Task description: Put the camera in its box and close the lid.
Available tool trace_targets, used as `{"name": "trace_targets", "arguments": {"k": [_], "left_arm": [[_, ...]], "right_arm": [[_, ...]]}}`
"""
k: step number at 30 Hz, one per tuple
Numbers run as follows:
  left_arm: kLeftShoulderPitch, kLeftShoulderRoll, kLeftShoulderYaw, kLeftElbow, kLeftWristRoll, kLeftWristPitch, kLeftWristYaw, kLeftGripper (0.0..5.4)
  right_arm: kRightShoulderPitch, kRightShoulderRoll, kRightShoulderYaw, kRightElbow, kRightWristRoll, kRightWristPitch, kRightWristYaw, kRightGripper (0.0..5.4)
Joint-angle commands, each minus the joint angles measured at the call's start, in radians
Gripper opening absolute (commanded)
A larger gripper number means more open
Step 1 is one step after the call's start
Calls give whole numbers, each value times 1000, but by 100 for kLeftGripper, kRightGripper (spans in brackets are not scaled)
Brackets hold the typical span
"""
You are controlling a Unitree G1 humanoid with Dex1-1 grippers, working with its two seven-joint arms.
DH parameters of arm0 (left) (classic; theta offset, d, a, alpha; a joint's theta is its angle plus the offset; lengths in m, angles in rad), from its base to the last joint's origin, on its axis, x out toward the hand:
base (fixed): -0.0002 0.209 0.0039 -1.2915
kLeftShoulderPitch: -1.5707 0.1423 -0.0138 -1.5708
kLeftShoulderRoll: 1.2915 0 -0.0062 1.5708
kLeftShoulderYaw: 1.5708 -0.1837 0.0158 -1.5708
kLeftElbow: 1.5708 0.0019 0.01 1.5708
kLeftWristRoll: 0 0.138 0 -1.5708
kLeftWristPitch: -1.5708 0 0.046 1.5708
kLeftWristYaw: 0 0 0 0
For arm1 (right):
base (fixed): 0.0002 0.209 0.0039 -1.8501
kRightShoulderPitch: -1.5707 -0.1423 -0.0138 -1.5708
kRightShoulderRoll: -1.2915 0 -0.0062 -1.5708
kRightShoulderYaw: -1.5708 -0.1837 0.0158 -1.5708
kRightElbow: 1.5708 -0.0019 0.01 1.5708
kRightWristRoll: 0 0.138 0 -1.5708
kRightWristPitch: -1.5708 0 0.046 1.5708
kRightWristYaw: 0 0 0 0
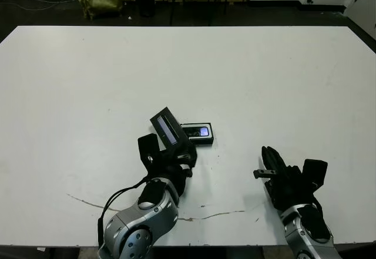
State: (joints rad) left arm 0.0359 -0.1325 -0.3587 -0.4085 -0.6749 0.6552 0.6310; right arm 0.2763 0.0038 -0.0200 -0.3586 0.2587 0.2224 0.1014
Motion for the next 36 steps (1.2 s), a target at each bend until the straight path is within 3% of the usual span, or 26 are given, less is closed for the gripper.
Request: {"name": "trace_targets", "arguments": {"k": [1,3,9,10,20,24,31,36], "left_arm": [[-10,-159,23,63,-8,3,13,210],[-13,-158,27,75,-4,-1,14,161],[-21,-136,23,82,13,4,6,9],[-20,-135,23,84,15,1,4,4],[21,-65,51,15,46,25,-11,4],[44,-31,101,-27,60,46,-39,4],[44,-32,210,-102,22,109,-83,4],[77,10,165,-247,-7,277,-100,89]], "right_arm": [[23,-4,-10,6,3,44,-15,0],[19,-5,-15,36,8,5,7,0],[24,-6,-11,9,6,40,-8,0],[25,-6,-12,12,8,32,-3,0],[31,-18,-10,5,4,36,5,0],[26,-21,-19,46,17,-11,44,0],[25,-16,-9,39,-1,-8,35,0],[19,-15,-12,63,3,-37,52,0]]}}
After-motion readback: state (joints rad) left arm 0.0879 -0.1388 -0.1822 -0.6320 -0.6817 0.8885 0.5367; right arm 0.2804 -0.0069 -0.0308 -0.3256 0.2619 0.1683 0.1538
